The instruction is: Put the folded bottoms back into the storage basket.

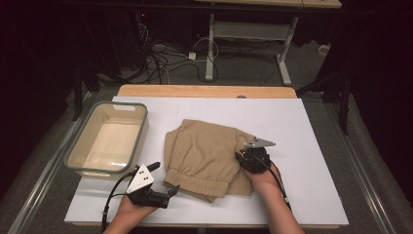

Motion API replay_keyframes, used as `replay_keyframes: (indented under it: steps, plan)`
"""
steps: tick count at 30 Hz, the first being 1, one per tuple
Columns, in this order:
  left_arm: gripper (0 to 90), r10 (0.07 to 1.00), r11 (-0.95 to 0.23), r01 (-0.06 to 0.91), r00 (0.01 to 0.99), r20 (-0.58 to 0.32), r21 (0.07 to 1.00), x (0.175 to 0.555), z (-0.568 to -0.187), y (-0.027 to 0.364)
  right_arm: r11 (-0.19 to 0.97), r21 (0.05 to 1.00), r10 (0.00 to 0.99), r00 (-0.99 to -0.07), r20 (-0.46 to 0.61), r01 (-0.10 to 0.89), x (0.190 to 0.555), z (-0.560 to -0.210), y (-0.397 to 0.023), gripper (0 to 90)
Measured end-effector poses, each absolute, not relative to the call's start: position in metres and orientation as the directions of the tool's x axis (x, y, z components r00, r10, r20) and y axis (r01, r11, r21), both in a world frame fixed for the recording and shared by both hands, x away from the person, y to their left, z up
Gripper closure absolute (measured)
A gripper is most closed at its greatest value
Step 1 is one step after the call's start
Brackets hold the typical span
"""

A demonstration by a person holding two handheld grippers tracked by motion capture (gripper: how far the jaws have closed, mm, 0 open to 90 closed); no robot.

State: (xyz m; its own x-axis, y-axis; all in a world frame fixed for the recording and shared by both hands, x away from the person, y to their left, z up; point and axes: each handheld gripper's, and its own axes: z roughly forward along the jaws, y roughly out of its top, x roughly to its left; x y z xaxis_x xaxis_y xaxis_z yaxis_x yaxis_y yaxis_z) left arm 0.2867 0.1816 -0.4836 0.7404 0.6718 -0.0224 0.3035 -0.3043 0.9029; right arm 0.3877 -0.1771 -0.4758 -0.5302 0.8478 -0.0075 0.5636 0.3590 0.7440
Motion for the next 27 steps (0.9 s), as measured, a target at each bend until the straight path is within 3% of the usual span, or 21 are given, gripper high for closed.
replay_keyframes:
  steps: [6, 10, 11, 12, 16, 18, 20, 24, 27]
  plan:
    - [0.0, 0.67, -0.298, 0.3, 0.742, -0.025, 0.906, 0.286, -0.484, 0.182, 0.361, 0.8, 0.839, -0.542, -0.054, 0.479, 0.38, -0.458, -0.185, 84.3]
    - [0.0, 0.662, -0.301, 0.297, 0.749, -0.025, 0.906, 0.286, -0.483, 0.182, 0.332, 0.806, 0.86, -0.509, -0.045, 0.489, 0.385, -0.455, -0.197, 83.4]
    - [0.0, 0.662, -0.303, 0.296, 0.749, -0.024, 0.906, 0.286, -0.483, 0.182, 0.326, 0.801, 0.868, -0.494, -0.044, 0.501, 0.388, -0.461, -0.2, 73.2]
    - [0.0, 0.66, -0.31, 0.305, 0.751, -0.027, 0.901, 0.285, -0.482, 0.182, 0.326, 0.801, 0.868, -0.494, -0.044, 0.501, 0.388, -0.461, -0.2, 73.2]
    - [0.0, 0.668, -0.419, 0.359, 0.744, 0.016, 0.834, 0.281, -0.477, 0.183, 0.285, 0.831, 0.865, -0.501, -0.008, 0.478, 0.377, -0.458, -0.209, 57.1]
    - [7.2, 0.669, -0.442, 0.374, 0.743, 0.022, 0.816, 0.278, -0.475, 0.186, 0.285, 0.835, 0.857, -0.515, -0.003, 0.471, 0.366, -0.456, -0.214, 53.9]
    - [22.9, 0.654, -0.448, 0.392, 0.757, -0.005, 0.803, 0.278, -0.477, 0.188, 0.293, 0.833, 0.848, -0.53, 0.001, 0.47, 0.355, -0.458, -0.219, 53.7]
    - [32.9, 0.657, -0.487, 0.418, 0.754, 0.006, 0.767, 0.278, -0.481, 0.188, 0.302, 0.83, 0.838, -0.546, 0.004, 0.469, 0.327, -0.459, -0.228, 53.5]
    - [42.1, 0.631, -0.463, 0.334, 0.775, 0.04, 0.821, 0.27, -0.472, 0.185, 0.304, 0.839, 0.819, -0.574, 0.011, 0.451, 0.303, -0.459, -0.23, 53.6]
